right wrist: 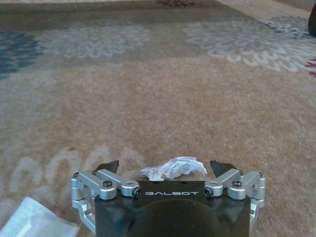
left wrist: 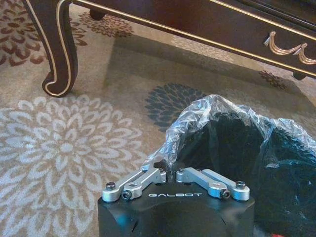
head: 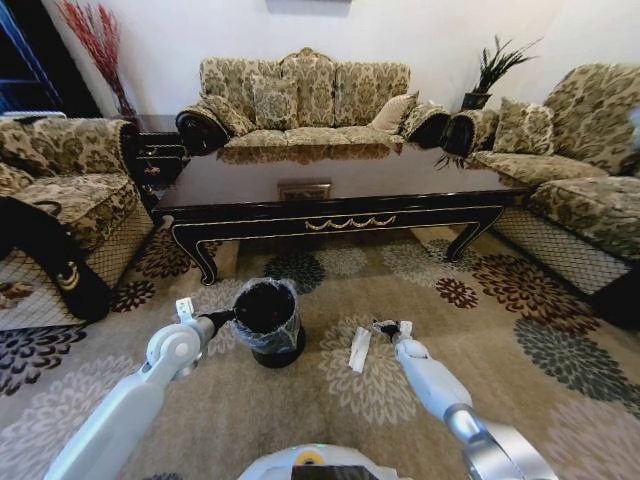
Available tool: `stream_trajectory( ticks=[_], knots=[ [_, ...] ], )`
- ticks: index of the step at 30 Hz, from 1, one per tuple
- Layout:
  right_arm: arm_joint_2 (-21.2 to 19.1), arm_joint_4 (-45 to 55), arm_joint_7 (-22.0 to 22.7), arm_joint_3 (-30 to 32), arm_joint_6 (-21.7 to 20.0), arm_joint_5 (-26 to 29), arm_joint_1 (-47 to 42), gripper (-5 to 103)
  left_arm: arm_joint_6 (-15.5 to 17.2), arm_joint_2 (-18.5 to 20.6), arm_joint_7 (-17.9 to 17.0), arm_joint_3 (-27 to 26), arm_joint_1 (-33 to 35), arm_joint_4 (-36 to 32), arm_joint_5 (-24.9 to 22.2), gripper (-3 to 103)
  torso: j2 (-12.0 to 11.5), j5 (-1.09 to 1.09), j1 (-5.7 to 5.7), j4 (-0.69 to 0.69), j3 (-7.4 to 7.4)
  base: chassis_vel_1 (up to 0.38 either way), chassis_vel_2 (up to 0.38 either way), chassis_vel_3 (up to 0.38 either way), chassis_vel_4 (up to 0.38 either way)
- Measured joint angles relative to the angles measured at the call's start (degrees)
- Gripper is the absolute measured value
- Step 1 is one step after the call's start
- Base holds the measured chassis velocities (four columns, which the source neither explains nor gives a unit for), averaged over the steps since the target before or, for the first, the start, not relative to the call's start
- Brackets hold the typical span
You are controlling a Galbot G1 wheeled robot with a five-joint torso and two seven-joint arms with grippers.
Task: Move to the front of the table and pick up the trash from the floor, then place it into the trash bin.
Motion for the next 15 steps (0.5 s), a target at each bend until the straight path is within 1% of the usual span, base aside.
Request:
stream_trajectory(
  ticks=[1, 3, 4, 6, 7, 8, 10, 11, 12, 13, 15],
  knots=[
    [0.1, -0.4, 0.0, 0.0, 0.2, -0.1, 0.2, 103, 0.0, 0.0, 0.0, 0.0, 0.0, 0.0, 0.0, 4, 0.0, 0.0, 0.0, 0.0, 0.0, 0.0, 0.0, 0.0, 0.0],
    [0.4, -1.5, -0.3, 0.1, 0.5, -0.4, 0.7, 95, 0.0, 0.1, 0.0, 0.0, 0.0, 0.0, 0.0, 4, 0.0, 0.0, 0.0, 0.0, 0.0, 0.0, 0.0, 0.0, 0.0],
    [0.4, -1.5, -0.3, 0.1, 0.5, -0.4, 0.7, 95, 0.0, 0.1, 0.0, 0.0, 0.0, 0.0, 0.0, 4, 0.0, 0.0, 0.0, 0.0, 0.0, 0.0, 0.0, 0.0, 0.0],
    [0.5, -2.0, -0.4, 0.1, 0.8, -0.4, 1.0, 85, 0.0, 0.2, -0.1, 0.0, 0.1, 0.0, 0.0, 4, 0.0, 0.0, 0.0, 0.0, 0.0, 0.0, 0.0, 0.0, 0.0],
    [0.5, -2.0, -0.4, 0.1, 0.8, -0.4, 1.0, 85, 0.0, 0.2, -0.1, 0.0, 0.1, 0.0, 0.0, 4, 0.0, 0.0, 0.0, 0.01, 0.0, 0.0, 0.0, 0.0, 0.0],
    [0.5, -2.0, -0.4, 0.1, 0.9, -0.4, 1.1, 74, 0.0, 0.2, -0.1, 0.0, 0.1, 0.0, 0.0, 4, 0.0, 0.0, 0.0, 0.0, 0.0, 0.0, 0.0, 0.0, 0.0],
    [0.5, -2.0, -0.4, 0.1, 0.9, -0.4, 1.1, 74, 0.0, 0.2, -0.1, 0.0, 0.1, 0.0, 0.0, 4, 0.0, 0.0, 0.0, 0.01, 0.0, 0.0, 0.0, 0.0, 0.0],
    [0.5, -1.9, -0.4, 0.1, 0.9, -0.4, 1.1, 68, 0.0, 0.2, -0.1, 0.0, 0.1, 0.0, 0.0, 4, 0.0, 0.0, 0.0, 0.01, 0.0, 0.0, 0.0, 0.0, 0.0],
    [0.4, -1.9, -0.4, 0.0, 0.9, -0.4, 1.1, 68, 0.0, 0.1, -0.1, 0.0, 0.1, 0.0, 0.1, 4, 0.0, 0.0, 0.0, 0.01, 0.0, 0.0, 0.0, 0.0, 0.0],
    [0.3, -1.8, -0.5, 0.0, 0.8, -0.3, 1.1, 57, 0.0, 0.0, -0.2, 0.1, 0.1, -0.1, 0.1, 4, 0.0, 0.0, 0.0, 0.01, 0.0, 0.0, 0.0, 0.0, 0.0],
    [0.3, -1.8, -0.5, 0.0, 0.8, -0.2, 1.1, 57, 0.0, 0.0, -0.2, 0.1, 0.1, -0.1, 0.1, 4, 0.0, 0.0, 0.0, 0.01, 0.0, 0.0, 0.0, 0.0, 0.0]
  ],
)
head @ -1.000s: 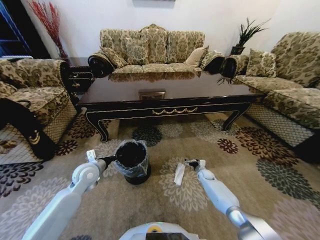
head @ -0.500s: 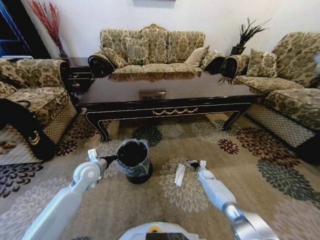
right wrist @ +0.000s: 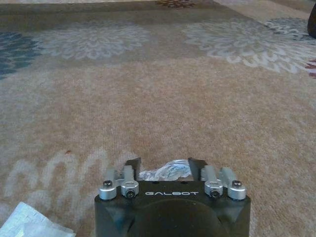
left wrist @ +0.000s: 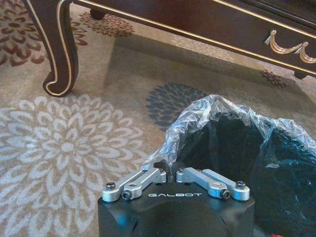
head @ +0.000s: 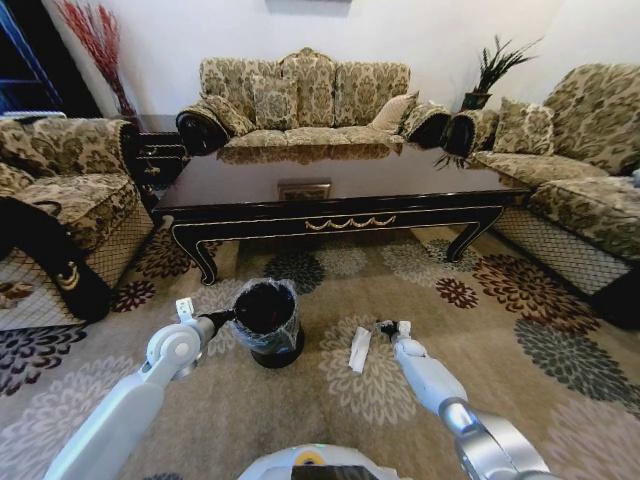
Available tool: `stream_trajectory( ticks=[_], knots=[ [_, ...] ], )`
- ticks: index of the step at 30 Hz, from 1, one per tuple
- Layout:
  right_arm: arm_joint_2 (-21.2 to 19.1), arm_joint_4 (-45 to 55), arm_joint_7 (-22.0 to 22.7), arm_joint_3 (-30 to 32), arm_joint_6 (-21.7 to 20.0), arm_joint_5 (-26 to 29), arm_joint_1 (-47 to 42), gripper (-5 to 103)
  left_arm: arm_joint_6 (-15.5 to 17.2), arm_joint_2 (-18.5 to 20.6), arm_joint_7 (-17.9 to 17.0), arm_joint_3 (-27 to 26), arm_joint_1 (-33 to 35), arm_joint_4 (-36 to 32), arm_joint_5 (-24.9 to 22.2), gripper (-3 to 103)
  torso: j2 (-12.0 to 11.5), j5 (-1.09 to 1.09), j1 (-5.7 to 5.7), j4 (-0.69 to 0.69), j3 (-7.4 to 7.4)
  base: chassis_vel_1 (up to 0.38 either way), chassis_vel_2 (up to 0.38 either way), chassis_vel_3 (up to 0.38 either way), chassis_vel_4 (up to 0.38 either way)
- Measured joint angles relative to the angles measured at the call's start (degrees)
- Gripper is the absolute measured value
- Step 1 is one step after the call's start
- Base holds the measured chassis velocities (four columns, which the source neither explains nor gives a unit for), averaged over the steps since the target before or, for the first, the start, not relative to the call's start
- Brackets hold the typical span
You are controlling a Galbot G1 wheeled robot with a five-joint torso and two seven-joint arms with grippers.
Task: Move to the front of the table and pick up the trash from the floor, then place it into the trash bin.
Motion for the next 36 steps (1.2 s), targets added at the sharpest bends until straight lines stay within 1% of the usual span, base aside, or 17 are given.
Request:
stream_trajectory(
  ticks=[4, 6, 9, 10, 12, 13, 14, 18, 27, 28, 30, 34, 36],
  knots=[
    [-0.2, 0.0, -0.1, 0.0, -0.2, 0.2, -0.5, 35, 0.0, 0.0, 0.0, 0.0, 0.0, -0.3, 0.0, 4, 0.0, 0.0, 0.0, 0.0, 0.0, 0.0, 0.0, 0.0, 0.0],
    [-0.3, 0.3, -0.1, 0.0, -0.3, 0.1, -0.8, 35, 0.0, 0.0, 0.0, -0.1, 0.1, -0.4, 0.0, 4, 0.0, 0.0, 0.0, -0.01, 0.0, 0.0, 0.0, 0.0, 0.0],
    [-0.6, 0.9, -0.1, 0.0, -0.6, 0.0, -1.3, 19, 0.0, 0.0, 0.0, -0.5, 0.4, -0.5, 0.0, 4, 0.0, 0.0, 0.0, 0.0, 0.0, 0.0, 0.0, 0.0, 0.0],
    [-0.6, 0.9, -0.1, 0.0, -0.6, 0.0, -1.3, 19, 0.0, 0.0, 0.0, -0.5, 0.4, -0.5, 0.0, 4, 0.0, 0.0, 0.0, 0.0, 0.0, 0.0, 0.0, 0.0, 0.0],
    [-0.8, 1.3, -0.1, 0.0, -0.7, 0.0, -1.6, 9, 0.0, 0.1, 0.0, -0.5, 0.5, -0.6, 0.0, 4, 0.0, 0.0, 0.0, 0.0, 0.0, 0.0, 0.0, 0.0, 0.0],
    [-0.8, 1.3, -0.1, 0.0, -0.7, 0.0, -1.6, 9, 0.0, 0.1, 0.0, -0.5, 0.5, -0.6, 0.0, 4, 0.0, 0.0, 0.0, 0.0, 0.0, 0.0, 0.0, 0.0, 0.0],
    [-0.8, 1.5, -0.1, 0.0, -0.7, 0.0, -1.8, 3, 0.0, 0.1, -0.1, -0.5, 0.6, -0.6, 0.0, 4, 0.0, 0.0, 0.0, 0.0, 0.0, 0.0, 0.0, 0.0, 0.0],
    [-1.1, 2.6, -0.1, 0.0, -0.7, 0.1, -2.4, 0, 0.0, 0.1, -0.1, -0.6, 0.8, -0.8, 0.0, 4, 0.0, 0.01, 0.0, 0.0, 0.0, 0.0, 0.0, 0.0, 0.0],
    [-2.9, 7.0, 0.3, -0.3, -1.2, 1.7, -4.1, 0, -0.1, -0.1, -0.2, -0.6, 1.1, -0.9, 0.2, 4, 0.0, 0.01, 0.0, 0.0, 0.0, 0.0, 0.0, 0.0, 0.0],
    [-3.2, 7.9, 0.6, -0.4, -1.3, 1.7, -4.4, -2, -0.1, -0.1, -0.2, -0.6, 1.0, -0.9, 0.2, 4, 0.0, -0.01, 0.0, 0.0, 0.0, 0.0, 0.0, 0.0, 0.0],
    [-3.4, 8.4, 0.8, -0.5, -1.3, 1.6, -4.8, -2, -0.1, -0.1, -0.2, -0.6, 0.9, -0.9, 0.2, 4, 0.0, 0.0, 0.01, 0.0, 0.0, 0.0, 0.0, 0.0, 0.0],
    [-3.5, 8.8, 0.9, -0.4, -1.5, 0.9, -5.3, 19, -0.2, -0.2, -0.3, -0.1, 0.5, -0.9, 0.2, 4, 0.0, 0.01, 0.01, -0.01, 0.0, 0.0, 0.0, 0.0, 0.0],
    [-3.4, 8.7, 0.9, -0.4, -1.5, 0.7, -5.3, 19, -0.2, -0.2, -0.3, 0.0, 0.5, -1.0, 0.2, 4, 0.0, 0.01, 0.01, -0.01, 0.0, 0.0, 0.0, 0.0, 0.0]
  ],
)
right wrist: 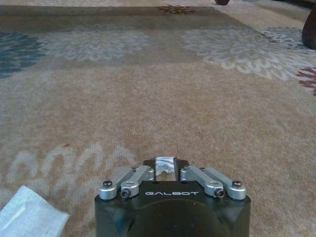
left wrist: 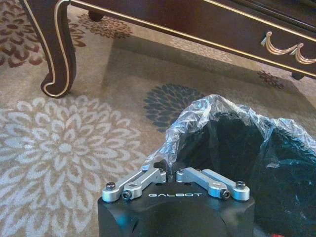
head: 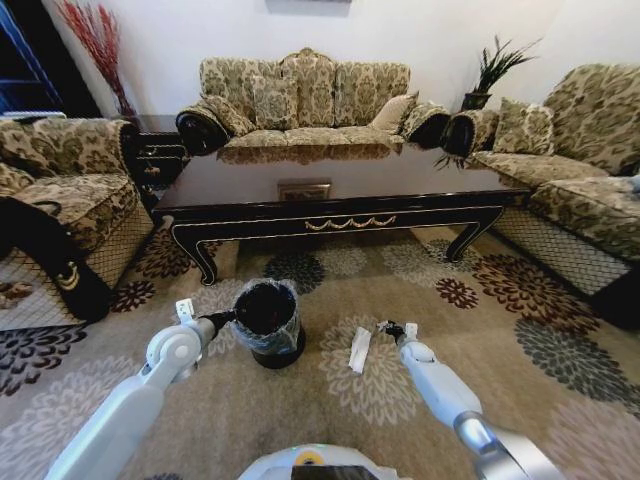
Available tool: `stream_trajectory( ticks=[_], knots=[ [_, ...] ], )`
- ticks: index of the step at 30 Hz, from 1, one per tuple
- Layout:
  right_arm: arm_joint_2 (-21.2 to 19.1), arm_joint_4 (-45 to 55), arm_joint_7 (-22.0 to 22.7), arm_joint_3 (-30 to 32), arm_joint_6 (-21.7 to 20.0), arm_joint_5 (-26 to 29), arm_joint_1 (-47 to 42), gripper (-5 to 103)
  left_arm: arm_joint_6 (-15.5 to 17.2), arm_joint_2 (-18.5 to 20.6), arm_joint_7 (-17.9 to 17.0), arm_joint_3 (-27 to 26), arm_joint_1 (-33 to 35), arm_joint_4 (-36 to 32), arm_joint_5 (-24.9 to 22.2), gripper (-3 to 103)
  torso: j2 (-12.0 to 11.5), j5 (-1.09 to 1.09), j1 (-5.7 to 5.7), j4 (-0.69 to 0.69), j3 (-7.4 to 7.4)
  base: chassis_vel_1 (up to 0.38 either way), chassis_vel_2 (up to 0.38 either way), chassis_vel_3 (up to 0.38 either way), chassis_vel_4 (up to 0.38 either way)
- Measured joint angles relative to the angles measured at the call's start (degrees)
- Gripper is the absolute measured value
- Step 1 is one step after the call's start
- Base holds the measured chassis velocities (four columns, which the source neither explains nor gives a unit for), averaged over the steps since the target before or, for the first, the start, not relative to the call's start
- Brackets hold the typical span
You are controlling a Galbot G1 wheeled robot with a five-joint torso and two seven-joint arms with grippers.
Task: Move to the front of the table and pick up the trash from the floor, then place it into the trash bin.
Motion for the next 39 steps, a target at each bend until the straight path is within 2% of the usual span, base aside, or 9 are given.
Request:
stream_trajectory(
  ticks=[6, 8, 16, 23, 27, 33, 35, 37, 39],
  knots=[
    [1.1, -5.7, -1.2, 0.4, 1.4, -1.8, 2.7, 46, 0.0, 0.2, 0.0, 0.1, 0.2, -0.1, -0.1, 4, 0.0, 0.0, 0.0, 0.02, 0.0, 0.0, 0.0, 0.0, 0.0],
    [1.1, -6.4, -1.5, 0.4, 1.6, -1.9, 3.0, 46, 0.0, 0.3, 0.0, 0.1, 0.2, -0.1, -0.1, 4, 0.0, 0.0, 0.0, 0.02, 0.0, 0.0, 0.0, 0.0, 0.0],
    [2.9, -11.4, -4.5, 0.7, 2.1, -1.0, 6.2, 85, 0.0, 0.5, 0.1, 0.8, -0.9, 0.4, -0.3, 4, 0.0, -0.01, 0.01, 0.0, 0.0, 0.0, 0.0, 0.0, 0.0],
    [4.2, -12.5, -5.8, 0.4, 2.3, -1.4, 7.0, 102, 0.0, 0.7, 0.1, 0.8, -1.0, 0.7, -0.2, 4, 0.0, -0.01, 0.01, 0.01, 0.0, 0.0, 0.0, 0.0, 0.0],
    [4.5, -12.6, -6.0, 0.3, 2.3, -1.5, 7.2, 95, 0.0, 0.7, 0.1, 0.5, -0.8, 1.0, 0.0, 4, 0.0, 0.0, 0.01, 0.01, 0.0, 0.0, 0.0, 0.0, 0.0],
    [4.1, -12.6, -5.8, 0.3, 2.3, -1.5, 6.9, 68, -0.3, 0.4, 0.2, 0.5, -0.8, 1.1, 0.2, 4, 0.0, 0.0, 0.01, 0.0, 0.0, 0.0, 0.0, 0.0, 0.0],
    [4.0, -12.6, -5.8, 0.4, 2.3, -1.5, 6.8, 68, -0.4, 0.4, 0.1, 0.5, -0.9, 1.1, 0.2, 4, 0.0, -0.01, 0.01, 0.0, 0.0, 0.0, 0.0, 0.0, 0.0],
    [3.6, -12.6, -5.8, 0.4, 2.3, -1.6, 6.6, 52, -0.6, 0.3, 0.1, 0.7, -1.0, 1.1, 0.2, 4, 0.0, 0.0, 0.01, 0.0, 0.0, 0.0, 0.0, 0.0, 0.0],
    [3.4, -12.6, -5.8, 0.4, 2.3, -1.6, 6.5, 52, -0.7, 0.3, 0.2, 0.7, -1.1, 1.1, 0.2, 4, 0.0, 0.0, 0.01, 0.0, 0.0, 0.0, 0.0, 0.0, 0.0]
  ],
)
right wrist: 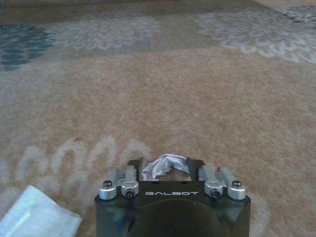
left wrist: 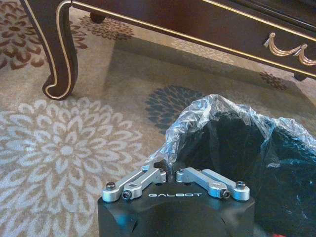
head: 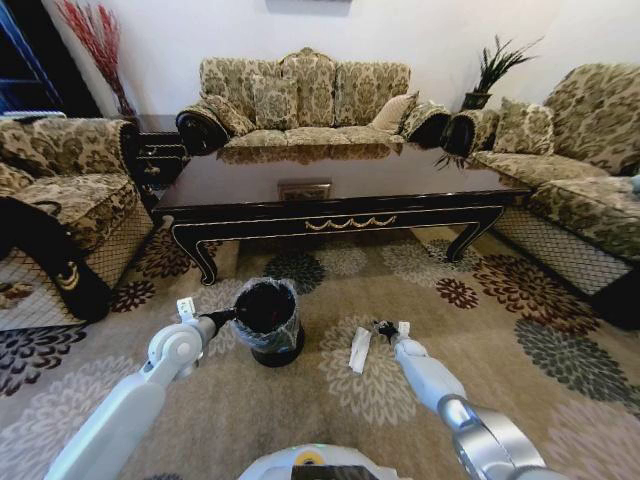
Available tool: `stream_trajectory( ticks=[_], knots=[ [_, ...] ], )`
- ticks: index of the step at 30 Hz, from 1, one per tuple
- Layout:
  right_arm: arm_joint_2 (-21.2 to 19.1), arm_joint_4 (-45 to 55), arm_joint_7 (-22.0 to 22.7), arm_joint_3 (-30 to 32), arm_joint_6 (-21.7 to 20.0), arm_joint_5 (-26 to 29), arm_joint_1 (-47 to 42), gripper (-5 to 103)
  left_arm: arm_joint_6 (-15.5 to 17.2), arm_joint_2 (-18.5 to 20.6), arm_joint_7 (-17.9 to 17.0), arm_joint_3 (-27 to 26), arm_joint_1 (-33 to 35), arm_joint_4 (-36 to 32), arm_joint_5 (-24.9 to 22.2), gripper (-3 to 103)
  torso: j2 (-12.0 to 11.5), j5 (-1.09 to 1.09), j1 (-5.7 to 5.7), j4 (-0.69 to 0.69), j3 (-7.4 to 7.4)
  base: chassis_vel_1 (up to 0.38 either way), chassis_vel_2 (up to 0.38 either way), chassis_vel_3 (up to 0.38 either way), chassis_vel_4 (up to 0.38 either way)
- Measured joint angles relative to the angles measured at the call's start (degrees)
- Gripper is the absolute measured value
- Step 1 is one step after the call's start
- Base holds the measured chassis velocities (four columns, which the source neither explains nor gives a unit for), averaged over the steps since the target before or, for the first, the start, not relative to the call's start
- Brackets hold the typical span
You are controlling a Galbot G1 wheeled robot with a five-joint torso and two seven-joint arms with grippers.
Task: Move to the front of the table and pick up the trash from the floor, then place it into the trash bin.
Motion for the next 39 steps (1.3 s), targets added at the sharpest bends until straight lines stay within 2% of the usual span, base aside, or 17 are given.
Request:
stream_trajectory(
  ticks=[4, 6, 9, 10, 13, 19, 22, 24, 26, 28, 32, 39],
  knots=[
    [-0.4, 0.0, 0.2, 0.1, 0.2, -0.4, -0.4, 30, -0.2, 0.0, 0.0, 0.0, 0.0, -0.1, 0.0, 4, 0.0, 0.0, 0.0, 0.01, 0.0, 0.0, 0.0, 0.0, 0.0],
    [-0.4, 0.0, 0.2, 0.1, 0.3, -0.4, -0.5, 30, -0.3, 0.0, 0.0, 0.0, 0.0, -0.1, 0.0, 4, 0.0, 0.0, 0.0, 0.01, 0.0, 0.0, 0.0, 0.0, 0.0],
    [-0.4, 0.2, 0.3, 0.2, 0.3, -0.4, -0.8, 15, -0.3, 0.0, 0.0, -0.1, 0.1, -0.2, 0.1, 4, 0.0, 0.0, 0.0, 0.01, 0.0, 0.0, 0.0, 0.0, 0.0],
    [-0.4, 0.2, 0.3, 0.2, 0.3, -0.4, -0.8, 15, -0.3, 0.0, 0.0, -0.1, 0.1, -0.2, 0.1, 4, 0.0, 0.0, 0.0, 0.01, 0.0, 0.0, 0.0, 0.0, 0.0],
    [-0.5, 1.1, 0.6, 0.2, 0.3, -0.4, -1.1, 1, -0.3, 0.0, -0.1, -0.1, 0.1, -0.4, 0.5, 4, 0.0, 0.01, 0.0, 0.01, 0.0, 0.0, 0.0, 0.0, 0.0],
    [-2.0, 5.8, 1.6, -0.1, -0.7, 1.3, -2.6, 0, -0.4, 0.1, -0.1, 0.5, 0.0, -0.8, 0.7, 4, 0.0, 0.02, 0.0, 0.02, 0.0, 0.0, 0.0, 0.0, 0.0],
    [-6.5, 14.8, 3.2, -0.8, -2.7, 3.9, -5.8, 0, -0.3, -0.1, 0.1, 2.6, -0.9, -0.8, 1.3, 4, 0.0, -0.01, -0.02, -0.01, 0.0, 0.0, 0.0, 0.0, 0.0],
    [-7.4, 16.7, 3.5, -0.9, -3.1, 4.5, -6.6, 0, -0.3, -0.2, 0.2, 3.1, -1.3, -0.7, 1.5, 4, 0.0, 0.0, -0.01, -0.01, 0.0, 0.0, 0.0, 0.0, 0.0],
    [-10.4, 23.8, 4.5, -0.7, -4.3, 6.6, -10.2, 0, -0.3, -0.6, 0.2, 4.7, -2.4, -0.3, 1.7, 4, 0.0, 0.0, -0.02, 0.0, 0.0, 0.0, 0.0, 0.0, 0.0],
    [-11.0, 25.3, 4.7, -0.6, -4.6, 7.1, -11.0, 0, -0.2, -0.6, 0.2, 5.1, -2.7, -0.2, 1.7, 4, 0.0, 0.01, -0.02, 0.0, 0.0, 0.0, 0.0, 0.0, 0.0],
    [-14.3, 35.6, 6.3, 0.3, -6.0, 10.1, -16.2, 0, -0.1, -1.1, 0.2, 7.8, -4.0, -0.1, 1.9, 4, 0.0, 0.02, -0.02, 0.0, 0.0, 0.0, 0.0, 0.0, 0.0],
    [-17.4, 46.8, 7.8, 2.2, -6.8, 12.3, -21.7, 0, 0.1, -1.0, 0.5, 11.6, -4.7, -0.6, 3.1, 4, 0.0, 0.01, -0.01, 0.01, 0.0, 0.0, 0.0, 0.0, 0.0]
  ],
)
